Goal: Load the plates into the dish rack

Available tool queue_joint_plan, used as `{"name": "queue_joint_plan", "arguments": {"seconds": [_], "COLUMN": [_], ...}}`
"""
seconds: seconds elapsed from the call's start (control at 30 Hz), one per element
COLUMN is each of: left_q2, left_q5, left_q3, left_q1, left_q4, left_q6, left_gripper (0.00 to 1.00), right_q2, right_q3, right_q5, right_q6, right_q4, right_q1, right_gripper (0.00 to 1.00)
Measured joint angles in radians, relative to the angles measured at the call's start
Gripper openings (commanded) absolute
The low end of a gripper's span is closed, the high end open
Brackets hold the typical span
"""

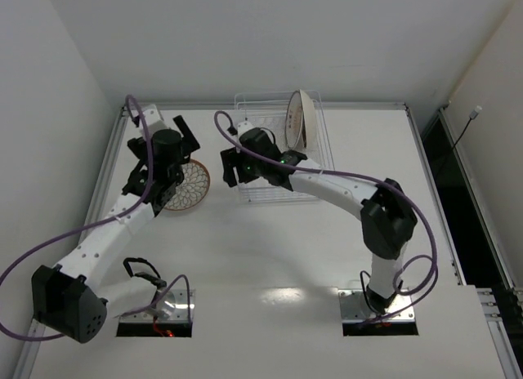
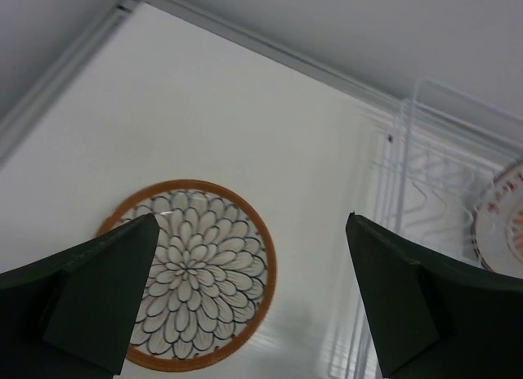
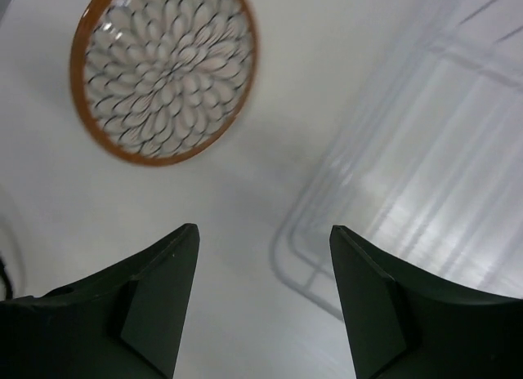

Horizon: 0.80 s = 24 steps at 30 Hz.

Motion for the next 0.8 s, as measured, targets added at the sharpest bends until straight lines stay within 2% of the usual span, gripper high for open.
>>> {"name": "queue_joint_plan", "arguments": {"seconds": [0.17, 0.33, 0.57, 0.8], "left_q2": [-0.158, -0.275, -0.266, -0.227], "left_q5": [-0.249, -0.387, -0.413, -0.316], "left_q3": [-0.078, -0.123, -0.124, -0.126], "left_q1": [0.0, 0.0, 0.0, -0.002], "left_q4": [0.01, 0.055, 0.079, 0.113], "left_q6": [-0.03, -0.019, 0.007, 0.087], "left_gripper": [1.0, 1.0, 1.0, 1.0], "right_q2": [0.133, 0.279, 0.394, 0.338], "right_q3": [0.055, 0.226, 0.365, 0.319], "right_q5": [-0.158, -0.253, -0.311, -0.237], "right_q6": [0.079, 0.126, 0.185, 0.175], "right_q4": [0.004, -0.003, -0.011, -0.07], "right_q1": [0.036, 0.048, 0.041, 0.04], "right_gripper": [0.63, 0.64, 0.64, 0.68]}}
